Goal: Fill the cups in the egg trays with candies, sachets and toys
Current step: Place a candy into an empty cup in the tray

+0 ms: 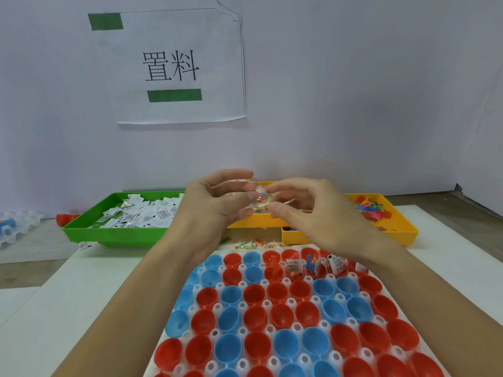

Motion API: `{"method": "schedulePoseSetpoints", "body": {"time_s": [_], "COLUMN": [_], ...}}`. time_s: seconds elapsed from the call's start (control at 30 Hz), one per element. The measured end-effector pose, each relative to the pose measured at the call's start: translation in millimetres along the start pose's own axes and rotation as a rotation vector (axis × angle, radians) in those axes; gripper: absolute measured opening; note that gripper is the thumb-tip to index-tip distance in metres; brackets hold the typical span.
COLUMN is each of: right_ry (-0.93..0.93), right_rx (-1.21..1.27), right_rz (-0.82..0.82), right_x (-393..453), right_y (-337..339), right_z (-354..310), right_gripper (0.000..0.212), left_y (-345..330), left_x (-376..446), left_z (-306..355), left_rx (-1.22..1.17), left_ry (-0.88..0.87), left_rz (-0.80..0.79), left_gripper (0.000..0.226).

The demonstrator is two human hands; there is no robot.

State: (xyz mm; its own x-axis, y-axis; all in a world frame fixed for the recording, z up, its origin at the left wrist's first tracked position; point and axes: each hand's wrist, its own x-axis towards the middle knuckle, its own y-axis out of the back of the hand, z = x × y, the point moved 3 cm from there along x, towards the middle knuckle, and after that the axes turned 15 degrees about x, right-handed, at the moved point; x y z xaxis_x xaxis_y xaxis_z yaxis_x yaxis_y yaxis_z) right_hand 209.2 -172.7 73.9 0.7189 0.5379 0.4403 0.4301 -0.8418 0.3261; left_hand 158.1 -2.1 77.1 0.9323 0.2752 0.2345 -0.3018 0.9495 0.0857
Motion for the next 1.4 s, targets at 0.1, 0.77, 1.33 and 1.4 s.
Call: {"method": "schedulePoseSetpoints", "body": {"time_s": [0.1,0.77,1.33,1.4], "right_ry": [0.03,0.003,-0.083,-0.092], "right_rx": [0.157,0.287,0.293,0.295], "right_rz": [0.046,0.11,0.113,0.119], "right_x": [-1,-2,-1,-1], "right_y": [-2,6,5,6], "right_z": [-10,-11,-3,-1], "right_gripper": [0.016,0.01,0.006,0.006], "left_y": [-9,-12,-6,-8], "left_x": [-4,-10,-9,-9], "left_z": [5,9,6,6], "left_rx": [-0.009,0.181,0.463,0.49], "left_ry": [-0.035,-0.073,-0.101,-0.126], "left_rz": [-0.078,-0.01,-0.066,-0.051], "left_gripper": [0.03,0.013,0.024,0.023]}}
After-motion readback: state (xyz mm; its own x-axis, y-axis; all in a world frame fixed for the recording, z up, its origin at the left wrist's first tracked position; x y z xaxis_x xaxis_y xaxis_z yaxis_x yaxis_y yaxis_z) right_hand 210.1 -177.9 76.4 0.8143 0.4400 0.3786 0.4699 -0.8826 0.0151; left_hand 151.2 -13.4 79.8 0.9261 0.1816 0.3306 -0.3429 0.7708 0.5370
